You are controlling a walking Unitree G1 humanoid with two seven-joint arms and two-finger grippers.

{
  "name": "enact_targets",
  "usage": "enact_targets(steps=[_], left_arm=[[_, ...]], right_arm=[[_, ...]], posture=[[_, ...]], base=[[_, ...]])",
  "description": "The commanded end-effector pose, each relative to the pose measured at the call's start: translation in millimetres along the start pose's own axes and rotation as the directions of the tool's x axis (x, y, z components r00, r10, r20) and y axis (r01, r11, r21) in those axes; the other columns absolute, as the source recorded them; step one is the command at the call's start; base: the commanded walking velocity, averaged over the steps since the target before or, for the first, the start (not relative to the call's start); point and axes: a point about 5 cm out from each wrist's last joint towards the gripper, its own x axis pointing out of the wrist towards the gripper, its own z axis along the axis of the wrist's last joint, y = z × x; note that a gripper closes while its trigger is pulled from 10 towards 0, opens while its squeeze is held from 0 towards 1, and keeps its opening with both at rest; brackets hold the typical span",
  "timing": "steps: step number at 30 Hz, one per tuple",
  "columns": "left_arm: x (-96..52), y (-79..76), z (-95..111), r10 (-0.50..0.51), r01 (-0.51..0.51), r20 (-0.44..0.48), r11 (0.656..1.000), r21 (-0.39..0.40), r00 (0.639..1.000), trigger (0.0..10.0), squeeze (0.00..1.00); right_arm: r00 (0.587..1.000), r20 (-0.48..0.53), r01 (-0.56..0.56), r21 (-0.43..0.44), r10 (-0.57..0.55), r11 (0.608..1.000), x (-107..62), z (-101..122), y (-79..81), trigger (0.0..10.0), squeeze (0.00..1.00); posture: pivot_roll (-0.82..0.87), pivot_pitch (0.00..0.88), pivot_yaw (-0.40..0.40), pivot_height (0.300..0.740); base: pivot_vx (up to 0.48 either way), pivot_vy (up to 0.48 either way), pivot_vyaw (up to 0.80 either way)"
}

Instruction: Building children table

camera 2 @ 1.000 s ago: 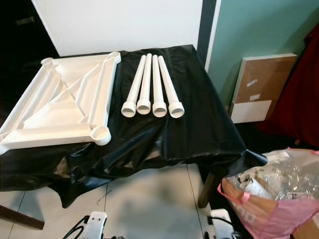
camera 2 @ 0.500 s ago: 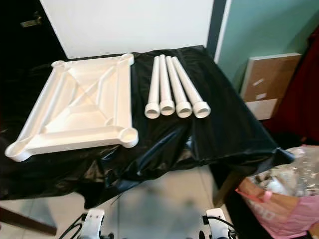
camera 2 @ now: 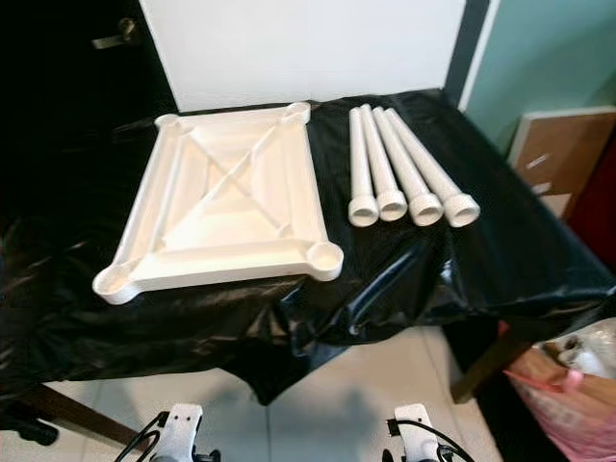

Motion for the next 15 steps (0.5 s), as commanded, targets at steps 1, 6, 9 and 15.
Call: enact_targets(steps=[1, 6, 9, 15], left_arm=[[-1.3, 7.1, -6.0, 0.02, -0.02, -0.026, 1.0, -0.002, 0.999, 10.0, 0.0], [-1.3, 7.5, -4.9, 0.017, -0.017, -0.018, 1.0, 0.015, 1.0, 10.0, 0.0], [-1.3, 7.7, -4.5, 0.017, -0.016, -0.016, 1.0, 0.022, 1.0, 10.0, 0.0], [-1.0, 6.5, -0.7, -0.005, 0.005, 0.003, 0.998, 0.064, 1.0, 10.0, 0.0]], right_arm=[[1.0, -0.014, -0.016, 0.008, 0.016, 1.0, -0.2, -2.7, 5.5, 10.0, 0.0], [1.0, -0.015, -0.016, 0.005, 0.016, 1.0, -0.1, -2.2, 5.5, 10.0, 0.0], [1.0, -0.016, -0.016, 0.004, 0.016, 1.0, -0.1, -2.4, 5.5, 10.0, 0.0], [1.0, -0.022, -0.015, 0.003, 0.015, 1.0, -0.4, -3.6, 4.8, 10.0, 0.0]], posture=[[-0.1, 0.0, 0.038, 0.74], [-0.1, 0.0, 0.035, 0.74], [-0.1, 0.0, 0.036, 0.74], [-0.1, 0.003, 0.033, 0.74]], base=[[0.0, 0.3, 0.0], [0.0, 0.0, 0.0], [0.0, 0.0, 0.0], [0.0, 0.0, 0.0]])
